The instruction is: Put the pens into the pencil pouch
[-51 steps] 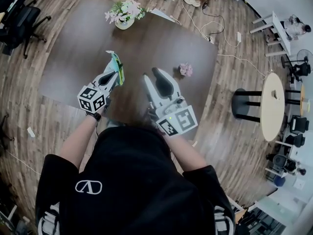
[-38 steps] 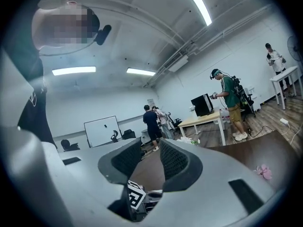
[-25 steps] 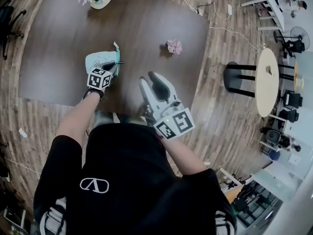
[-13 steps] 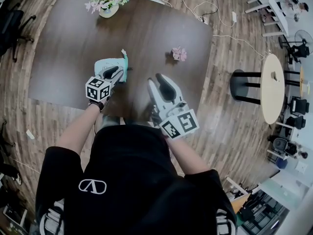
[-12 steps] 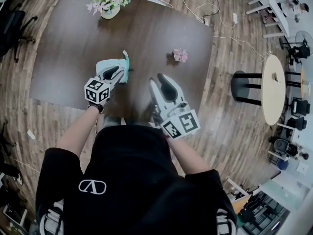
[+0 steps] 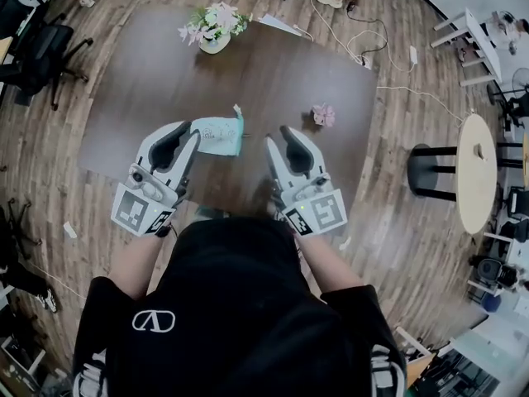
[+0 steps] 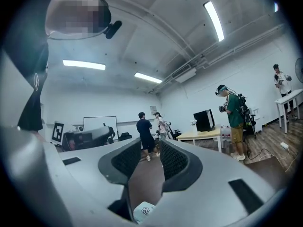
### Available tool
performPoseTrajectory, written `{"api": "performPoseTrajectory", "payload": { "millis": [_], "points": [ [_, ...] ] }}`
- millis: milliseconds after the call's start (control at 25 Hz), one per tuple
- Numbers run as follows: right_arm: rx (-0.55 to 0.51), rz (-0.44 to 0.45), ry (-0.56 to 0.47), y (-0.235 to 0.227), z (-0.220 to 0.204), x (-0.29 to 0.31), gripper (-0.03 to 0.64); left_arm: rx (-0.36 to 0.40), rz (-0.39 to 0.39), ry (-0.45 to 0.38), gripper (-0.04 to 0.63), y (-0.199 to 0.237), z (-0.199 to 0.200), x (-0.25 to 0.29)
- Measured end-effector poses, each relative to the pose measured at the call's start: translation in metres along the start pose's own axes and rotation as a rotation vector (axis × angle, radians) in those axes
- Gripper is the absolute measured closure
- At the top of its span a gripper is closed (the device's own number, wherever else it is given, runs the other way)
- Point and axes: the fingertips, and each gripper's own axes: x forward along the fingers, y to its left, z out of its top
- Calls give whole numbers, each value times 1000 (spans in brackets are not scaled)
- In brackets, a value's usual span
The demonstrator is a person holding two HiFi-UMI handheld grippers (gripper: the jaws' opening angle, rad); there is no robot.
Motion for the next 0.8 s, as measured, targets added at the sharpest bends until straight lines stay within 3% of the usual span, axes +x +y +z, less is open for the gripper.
{"api": "performPoseTrajectory", "payload": {
  "millis": [200,360,560,800],
  "points": [
    [-55,20,-27,12,13,7,505,39,34,-52,580,-2,34,-21],
    [-138,-16,-34,18,19,5,614,22,54,-48,591,1,37,-29],
    [-183,-41,-6,18,16,2,618,28,78,-40,592,1,35,-30],
    [-195,-66,16,14,12,-3,618,44,52,-36,592,-4,33,-25]
  ]
}}
